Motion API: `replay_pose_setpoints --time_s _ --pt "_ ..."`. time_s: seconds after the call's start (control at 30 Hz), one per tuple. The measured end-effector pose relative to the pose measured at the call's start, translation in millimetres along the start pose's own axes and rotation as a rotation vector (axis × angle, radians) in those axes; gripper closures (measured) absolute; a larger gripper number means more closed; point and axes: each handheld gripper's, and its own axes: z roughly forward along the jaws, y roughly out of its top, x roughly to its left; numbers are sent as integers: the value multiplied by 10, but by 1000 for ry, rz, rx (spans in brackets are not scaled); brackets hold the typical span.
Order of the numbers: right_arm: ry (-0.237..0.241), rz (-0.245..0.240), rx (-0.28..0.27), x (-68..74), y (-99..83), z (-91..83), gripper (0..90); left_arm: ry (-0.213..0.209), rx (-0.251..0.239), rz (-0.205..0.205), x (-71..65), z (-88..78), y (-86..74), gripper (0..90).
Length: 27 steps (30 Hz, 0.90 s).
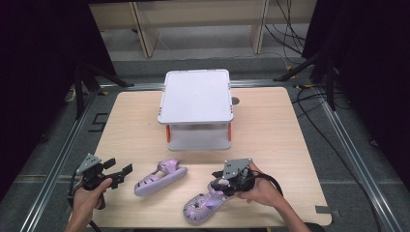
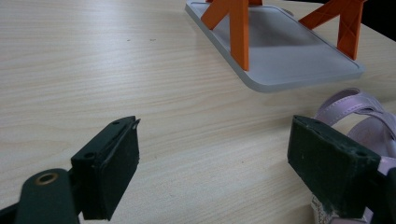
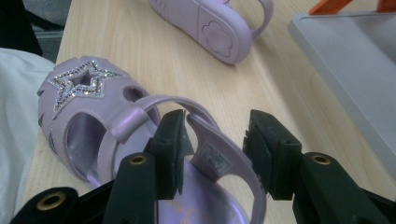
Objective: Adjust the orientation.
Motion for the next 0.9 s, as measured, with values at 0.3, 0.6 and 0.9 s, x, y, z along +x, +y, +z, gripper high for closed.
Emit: replay_pose_setpoints --time_s 0.3,0.6,0.9 --pt "7 -37 5 58 64 -27 784 -5 -1 7 1 -3 3 162" --pt "-106 65 -45 -1 -41 -286 851 -8 -6 2 -7 -6 4 162" --pt "-168 159 -45 -54 -156 -398 856 15 21 -10 -40 -34 5 163"
